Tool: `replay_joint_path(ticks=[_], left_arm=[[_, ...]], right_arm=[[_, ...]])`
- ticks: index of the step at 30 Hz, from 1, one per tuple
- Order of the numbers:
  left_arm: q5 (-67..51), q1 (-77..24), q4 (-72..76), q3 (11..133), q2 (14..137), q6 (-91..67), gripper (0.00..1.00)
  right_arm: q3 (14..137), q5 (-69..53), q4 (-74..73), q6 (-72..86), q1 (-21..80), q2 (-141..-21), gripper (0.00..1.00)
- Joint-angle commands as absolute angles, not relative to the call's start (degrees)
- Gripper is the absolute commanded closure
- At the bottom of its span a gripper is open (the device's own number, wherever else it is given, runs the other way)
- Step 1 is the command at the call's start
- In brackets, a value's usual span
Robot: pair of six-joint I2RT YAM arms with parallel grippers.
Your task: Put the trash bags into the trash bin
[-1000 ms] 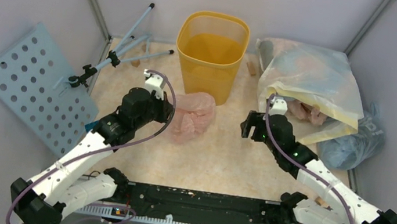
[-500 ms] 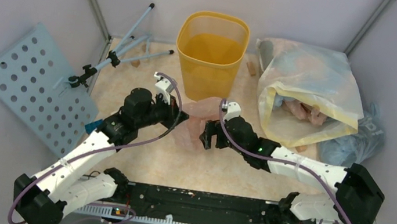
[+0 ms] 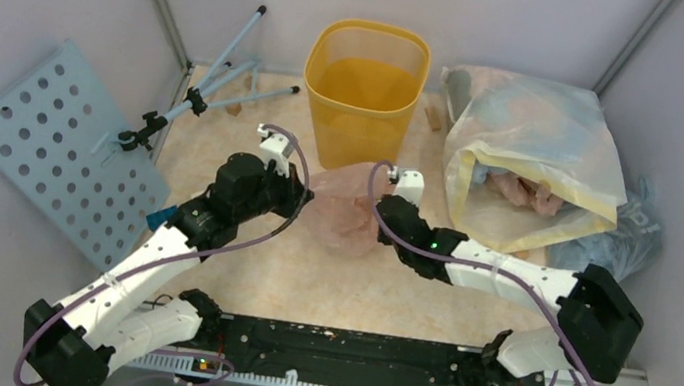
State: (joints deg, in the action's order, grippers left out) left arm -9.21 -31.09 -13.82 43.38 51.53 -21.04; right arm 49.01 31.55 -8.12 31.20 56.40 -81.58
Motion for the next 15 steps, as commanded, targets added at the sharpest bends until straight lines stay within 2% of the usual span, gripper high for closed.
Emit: replay_joint_path(ticks=[1, 3, 7, 12, 15], left_arm=[[4.4, -30.9, -16.2, 43.3, 50.2, -22.6, 1.0], [7.5, -30.8, -16.2, 42.2, 49.7, -23.3, 1.0], [10.2, -30.5, -16.6, 41.2, 49.3, -23.9, 1.0], [11.2, -30.3, -16.4, 40.7, 49.1, -24.4, 1.0], [13.4, -30.2, -16.0, 39.3, 49.2, -25.3, 1.0]], right_arm=[[44.4, 36.4, -11.5, 34.6, 52.2, -72.5, 0.86], [41.1, 34.5, -11.8, 36.0, 48.9, -68.7, 0.92], [34.7, 31.9, -10.5, 35.7, 45.1, -61.0, 0.99], [32.6, 31.5, -12.4, 35.7, 42.8, -56.6, 1.0], [32.9, 36.9, -16.9, 40.6, 42.0, -55.7, 1.0]])
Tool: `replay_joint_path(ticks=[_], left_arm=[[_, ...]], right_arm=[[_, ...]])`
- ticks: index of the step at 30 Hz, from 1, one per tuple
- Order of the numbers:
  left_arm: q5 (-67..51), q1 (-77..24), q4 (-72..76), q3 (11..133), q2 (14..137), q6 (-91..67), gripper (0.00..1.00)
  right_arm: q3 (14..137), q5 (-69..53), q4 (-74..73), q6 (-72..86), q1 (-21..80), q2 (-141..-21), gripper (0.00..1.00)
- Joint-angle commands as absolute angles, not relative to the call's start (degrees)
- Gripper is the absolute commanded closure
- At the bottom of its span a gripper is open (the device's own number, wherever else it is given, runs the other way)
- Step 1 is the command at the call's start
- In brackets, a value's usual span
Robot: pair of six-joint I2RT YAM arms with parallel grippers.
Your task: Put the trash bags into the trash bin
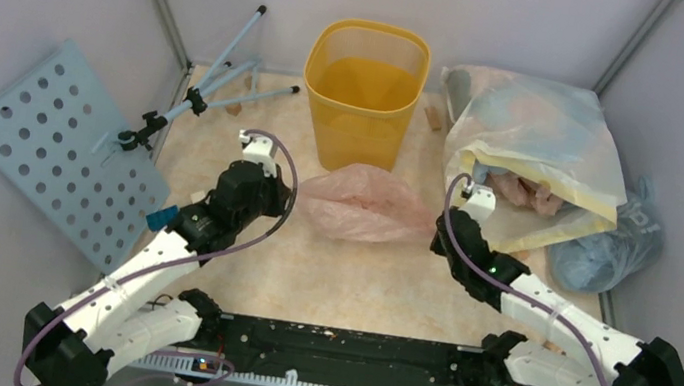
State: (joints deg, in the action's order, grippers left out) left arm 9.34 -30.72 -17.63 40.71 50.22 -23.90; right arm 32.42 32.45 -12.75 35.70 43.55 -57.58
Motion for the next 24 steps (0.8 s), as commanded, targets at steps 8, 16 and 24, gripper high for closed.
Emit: replay_joint_path(ticks=[8, 16, 24], left_arm=[[8.5, -27.9, -11.4, 34.8, 48.2, -26.6, 1.0], [-21.6, -27.9, -0.5, 34.4, 50.9, -22.5, 0.94], [-33.3, -28.0, 4.5, 36.8, 57.6, -26.2, 0.95]], right_arm=[[30.8, 35.3, -16.7, 43.5, 39.5, -52.0, 1.0], [30.1, 8.4, -3.2, 28.7, 39.5, -52.0, 1.0], [34.9, -7.1, -0.5, 28.7, 39.6, -57.1, 1.0]])
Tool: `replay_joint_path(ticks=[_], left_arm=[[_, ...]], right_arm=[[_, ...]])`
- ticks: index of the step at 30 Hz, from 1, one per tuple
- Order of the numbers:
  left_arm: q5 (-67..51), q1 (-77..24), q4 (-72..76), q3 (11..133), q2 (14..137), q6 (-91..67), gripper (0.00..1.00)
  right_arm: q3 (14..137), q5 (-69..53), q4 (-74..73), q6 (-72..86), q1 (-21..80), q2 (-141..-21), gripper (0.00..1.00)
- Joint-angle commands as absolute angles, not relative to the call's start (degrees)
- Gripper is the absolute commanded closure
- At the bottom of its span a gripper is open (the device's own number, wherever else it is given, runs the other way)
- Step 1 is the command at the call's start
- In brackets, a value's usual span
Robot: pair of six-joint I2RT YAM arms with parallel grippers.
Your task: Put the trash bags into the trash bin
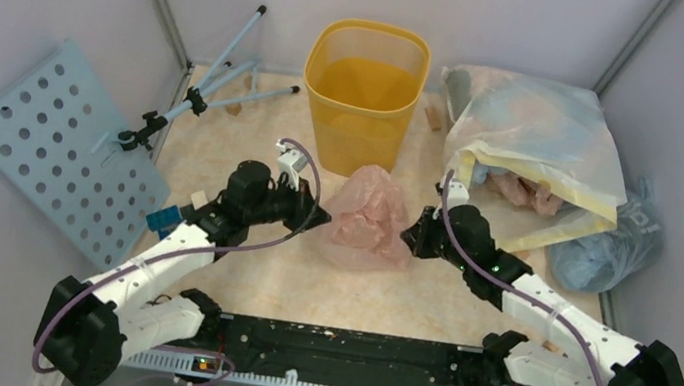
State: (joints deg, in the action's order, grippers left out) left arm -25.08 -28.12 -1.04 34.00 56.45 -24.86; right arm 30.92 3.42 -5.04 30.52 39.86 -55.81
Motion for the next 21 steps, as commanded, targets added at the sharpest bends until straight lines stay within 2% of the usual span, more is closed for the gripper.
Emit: replay_joint_path(ticks=[1, 5, 11, 15, 18, 21], left_arm=[[-33.1, -28.0, 4.1, 37.2, 57.6, -26.0, 0.95], [-29.1, -28.0, -0.6, 39.3, 55.8, -24.7, 0.96], [-7.1, -27.9, -14.7, 43.3, 51.7, -24.1, 0.96], [-3.8, -27.9, -19.4, 45.5, 52.3, -22.5, 0.97], [-3.2, -27.9, -22.4, 46.9, 55.7, -21.7, 0.98], [-4.1, -27.9, -21.7, 46.1, 58.8, -21.6, 1.0]], right_arm=[[35.4, -7.2, -0.6, 28.9, 39.6, -56.9, 1.0], [37.9, -2.4, -4.3, 28.9, 39.6, -54.2, 1.0], [44.2, 14.4, -15.6, 29.4, 39.6, -48.6, 1.0], [51.1, 25.2, -25.5, 34.8, 39.6, -47.1, 1.0], [55.0, 25.3, -29.6, 38.8, 39.6, -45.7, 1.0], [55.5, 20.1, -28.3, 41.8, 39.6, -43.0, 1.0]])
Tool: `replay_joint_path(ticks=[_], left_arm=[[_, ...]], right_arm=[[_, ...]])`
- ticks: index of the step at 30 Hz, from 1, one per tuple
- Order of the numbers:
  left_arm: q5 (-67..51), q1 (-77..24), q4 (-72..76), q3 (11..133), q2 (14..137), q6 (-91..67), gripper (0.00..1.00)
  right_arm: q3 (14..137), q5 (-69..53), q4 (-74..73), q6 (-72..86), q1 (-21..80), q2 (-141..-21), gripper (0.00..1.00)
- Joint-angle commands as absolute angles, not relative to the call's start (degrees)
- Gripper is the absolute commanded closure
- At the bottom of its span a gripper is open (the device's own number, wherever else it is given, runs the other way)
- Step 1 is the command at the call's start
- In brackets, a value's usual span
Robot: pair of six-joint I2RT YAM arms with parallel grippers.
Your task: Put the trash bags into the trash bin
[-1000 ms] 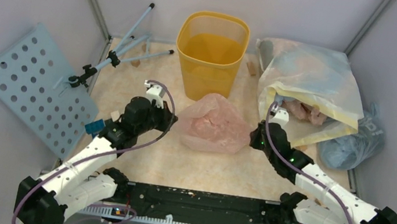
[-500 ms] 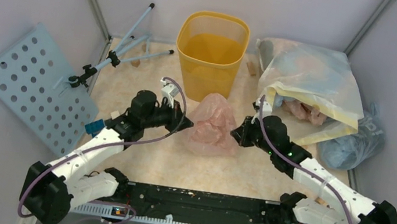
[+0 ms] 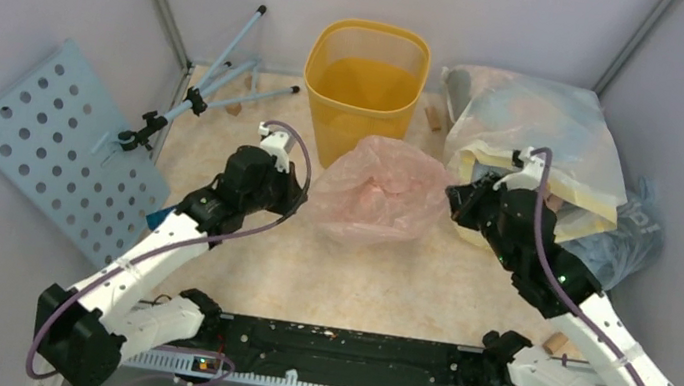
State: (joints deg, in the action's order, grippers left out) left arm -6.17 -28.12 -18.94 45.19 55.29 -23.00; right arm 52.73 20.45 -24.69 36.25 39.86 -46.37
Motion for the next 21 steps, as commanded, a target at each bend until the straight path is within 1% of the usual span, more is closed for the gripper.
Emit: replay_joint_path(ticks=[1, 4, 8, 12, 15, 18, 19, 21], left_arm=[[-4.5, -27.9, -20.6, 45.4, 59.5, -21.6, 1.0], [-5.7, -27.9, -16.9, 43.1, 61.3, -21.9, 1.0], [-7.9, -27.9, -12.9, 41.8, 63.4, -22.1, 1.0], [-13.3, -27.9, -9.6, 42.0, 67.4, -20.9, 1.0], [-19.1, -27.9, -9.3, 43.5, 70.8, -20.9, 1.0], [-22.8, -28.0, -7.3, 43.2, 72.1, -21.3, 0.99], [-23.3, -28.0, -6.2, 42.7, 71.7, -21.6, 0.97], [-22.4, -28.0, -5.0, 41.6, 69.7, -22.3, 0.88]], right_arm=[[56.0, 18.3, -27.4, 42.7, 39.6, -42.2, 1.0], [57.9, 12.1, -24.1, 43.6, 39.6, -40.8, 1.0], [58.8, -2.4, -15.2, 42.2, 39.6, -40.1, 1.0], [59.6, -9.5, -8.9, 46.5, 39.6, -42.1, 1.0], [59.4, -8.7, -6.4, 49.2, 39.6, -42.4, 1.0], [60.3, -6.5, -7.0, 49.5, 39.6, -42.4, 1.0], [60.5, -6.0, -7.2, 49.1, 39.6, -42.3, 1.0], [61.0, -4.2, -8.8, 47.5, 39.6, -42.2, 1.0]])
